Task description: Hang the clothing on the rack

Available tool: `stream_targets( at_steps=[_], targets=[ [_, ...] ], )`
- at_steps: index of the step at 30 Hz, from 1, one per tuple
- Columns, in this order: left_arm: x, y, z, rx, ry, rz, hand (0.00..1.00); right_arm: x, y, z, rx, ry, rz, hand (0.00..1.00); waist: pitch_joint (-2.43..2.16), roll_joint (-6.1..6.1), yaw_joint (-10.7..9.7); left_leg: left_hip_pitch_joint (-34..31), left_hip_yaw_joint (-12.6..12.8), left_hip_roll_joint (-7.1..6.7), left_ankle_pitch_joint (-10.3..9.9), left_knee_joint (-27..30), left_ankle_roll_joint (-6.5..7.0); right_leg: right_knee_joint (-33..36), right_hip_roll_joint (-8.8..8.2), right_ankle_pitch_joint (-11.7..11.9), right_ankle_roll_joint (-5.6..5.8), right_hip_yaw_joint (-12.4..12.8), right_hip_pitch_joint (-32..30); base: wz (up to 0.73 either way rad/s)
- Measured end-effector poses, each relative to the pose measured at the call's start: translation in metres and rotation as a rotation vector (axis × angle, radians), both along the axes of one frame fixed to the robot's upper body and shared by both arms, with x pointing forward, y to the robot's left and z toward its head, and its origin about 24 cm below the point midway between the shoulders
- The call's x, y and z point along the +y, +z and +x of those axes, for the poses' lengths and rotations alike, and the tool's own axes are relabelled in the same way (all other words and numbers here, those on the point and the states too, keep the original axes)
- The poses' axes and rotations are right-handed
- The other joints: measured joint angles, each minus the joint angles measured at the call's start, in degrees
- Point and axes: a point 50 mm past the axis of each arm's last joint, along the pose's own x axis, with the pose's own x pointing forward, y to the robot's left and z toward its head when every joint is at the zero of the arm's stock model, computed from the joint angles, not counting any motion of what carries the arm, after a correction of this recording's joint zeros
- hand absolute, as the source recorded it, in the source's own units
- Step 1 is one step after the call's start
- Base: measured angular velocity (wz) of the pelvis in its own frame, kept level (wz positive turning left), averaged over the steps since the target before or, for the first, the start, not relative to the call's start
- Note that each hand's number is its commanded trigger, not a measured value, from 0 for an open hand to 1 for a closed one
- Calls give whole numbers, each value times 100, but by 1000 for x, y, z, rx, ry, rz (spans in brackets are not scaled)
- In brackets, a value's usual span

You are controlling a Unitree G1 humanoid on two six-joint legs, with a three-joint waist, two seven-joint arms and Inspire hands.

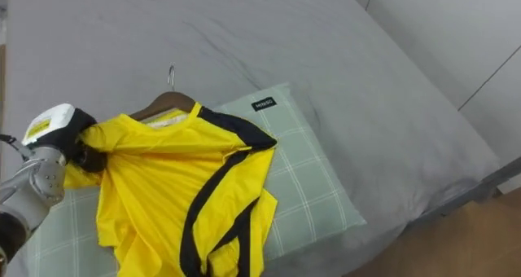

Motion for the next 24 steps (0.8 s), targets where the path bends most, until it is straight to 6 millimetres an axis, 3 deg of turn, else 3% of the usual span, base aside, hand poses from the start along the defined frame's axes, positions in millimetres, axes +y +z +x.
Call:
stream_targets(
  at_steps=[2, 4, 6, 7, 12, 16, 20, 24],
  targets=[
    [0, -3, -2, -22, 10, 9, 100, 0, -1, -2, 14, 6, -4, 0, -31, -4, 15, 212, 4, -49, 18, -153, -15, -91, -5, -1, 1, 0, 185, 2],
    [0, -11, -9, -30, 12, 23, 100, -3, -4, -10, 42, 6, -14, 0, -207, 30, 24, 401, -2, -74, 83, -339, -24, -238, -30, -7, 12, -24, 388, 7],
    [-4, -15, -12, -53, -11, 50, 100, -3, -6, -15, 54, 3, -15, 0, -251, 30, 69, 580, -17, -78, 94, -442, -38, -367, -27, -7, 11, -67, 596, 11],
    [-9, -18, -14, -66, -26, 46, 100, -3, -7, -20, 65, -2, -14, 0, -298, 31, 82, 665, -58, -81, 97, -466, -42, -457, -31, -7, 11, -119, 711, 14],
    [-21, -32, -23, -80, -47, 21, 100, -8, -11, -34, 90, -47, -5, 0, -338, 49, 129, 1095, -185, -157, 116, -730, -64, -771, -38, -16, 27, -235, 1227, 14],
    [-23, -35, -37, -139, -69, 33, 100, -18, -12, -48, 99, -124, -6, 0, -413, 141, 211, 1342, -193, -155, 127, -934, -81, -938, -34, -12, 45, -223, 1455, 2],
    [-25, -37, -48, -175, -90, 72, 100, -22, -15, -67, 138, -169, 5, 0, -418, 146, 294, 1770, -211, -175, 139, -1179, -100, -1054, -23, -67, 81, -229, 1825, 1],
    [-25, -31, -54, -226, -93, 71, 100, -21, -15, -68, 135, -196, 22, 0, -423, 141, 305, 1888, -245, -183, 140, -1243, -101, -1144, -24, -67, 81, -281, 1980, 5]
  ],
)
